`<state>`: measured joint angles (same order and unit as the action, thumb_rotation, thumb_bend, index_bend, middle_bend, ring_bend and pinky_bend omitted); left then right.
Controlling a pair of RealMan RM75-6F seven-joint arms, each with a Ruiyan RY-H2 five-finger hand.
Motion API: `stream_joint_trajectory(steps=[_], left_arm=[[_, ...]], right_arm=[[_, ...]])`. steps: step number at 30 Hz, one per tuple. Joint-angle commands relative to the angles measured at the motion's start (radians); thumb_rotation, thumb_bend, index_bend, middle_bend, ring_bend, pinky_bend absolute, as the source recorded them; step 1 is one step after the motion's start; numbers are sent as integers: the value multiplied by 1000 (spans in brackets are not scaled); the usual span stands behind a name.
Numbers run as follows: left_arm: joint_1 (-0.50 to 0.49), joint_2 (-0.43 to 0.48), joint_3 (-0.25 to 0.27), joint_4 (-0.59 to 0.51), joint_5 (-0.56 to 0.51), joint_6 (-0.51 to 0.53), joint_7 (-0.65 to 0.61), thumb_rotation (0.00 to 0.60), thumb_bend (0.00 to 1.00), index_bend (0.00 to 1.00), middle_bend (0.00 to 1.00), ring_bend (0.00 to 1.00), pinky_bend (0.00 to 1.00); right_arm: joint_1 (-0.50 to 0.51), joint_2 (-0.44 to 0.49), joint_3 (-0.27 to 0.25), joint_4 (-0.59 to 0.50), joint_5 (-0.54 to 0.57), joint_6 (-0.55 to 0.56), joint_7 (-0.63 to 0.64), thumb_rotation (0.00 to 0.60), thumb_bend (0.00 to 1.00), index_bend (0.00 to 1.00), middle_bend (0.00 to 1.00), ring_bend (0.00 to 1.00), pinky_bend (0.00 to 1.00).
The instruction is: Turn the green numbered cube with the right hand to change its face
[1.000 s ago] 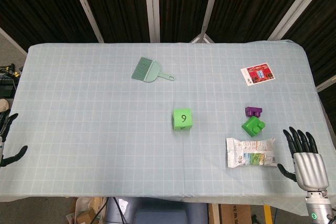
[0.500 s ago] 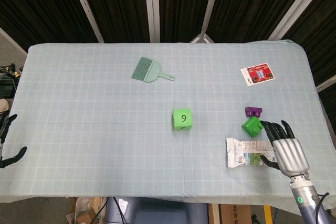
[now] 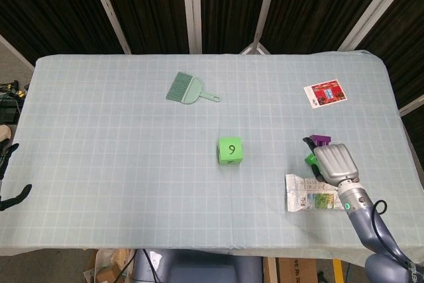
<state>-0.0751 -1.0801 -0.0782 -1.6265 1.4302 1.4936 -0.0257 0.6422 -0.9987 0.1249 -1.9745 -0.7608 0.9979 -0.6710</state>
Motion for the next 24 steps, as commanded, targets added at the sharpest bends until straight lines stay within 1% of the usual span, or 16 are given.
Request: stream_joint_trajectory(steps=[1, 6, 10, 16, 20, 24], left_arm=[[0, -1, -1, -1, -1, 0, 2, 600, 336, 105, 1, 0, 120], [0, -1, -3, 0, -5, 0, 2, 600, 336, 105, 0, 0, 120], [-1, -2, -5, 5, 1, 4, -4, 600, 336, 105, 0, 0, 119], [1, -8, -11, 24, 10, 21, -25, 600, 336, 105, 1, 0, 111], [0, -12, -16, 36, 8, 26, -24, 600, 336, 106, 3, 0, 70], [0, -18, -17, 45, 11, 31, -9, 600, 336, 106, 7, 0, 59]], right_arm=[[153, -32, 14, -30, 232, -24, -156, 600, 663, 174, 825, 779, 644], [264, -78, 6, -16, 414, -19, -240, 600, 715, 174, 825, 778, 644], [340, -133, 5, 21, 521, -15, -277, 600, 734, 174, 825, 778, 644], [420, -198, 8, 76, 625, -14, -295, 600, 740, 174, 825, 778, 644], [473, -224, 5, 108, 707, -10, -322, 600, 744, 174, 825, 778, 644], [510, -242, 13, 134, 771, -16, -327, 600, 745, 176, 825, 778, 644]])
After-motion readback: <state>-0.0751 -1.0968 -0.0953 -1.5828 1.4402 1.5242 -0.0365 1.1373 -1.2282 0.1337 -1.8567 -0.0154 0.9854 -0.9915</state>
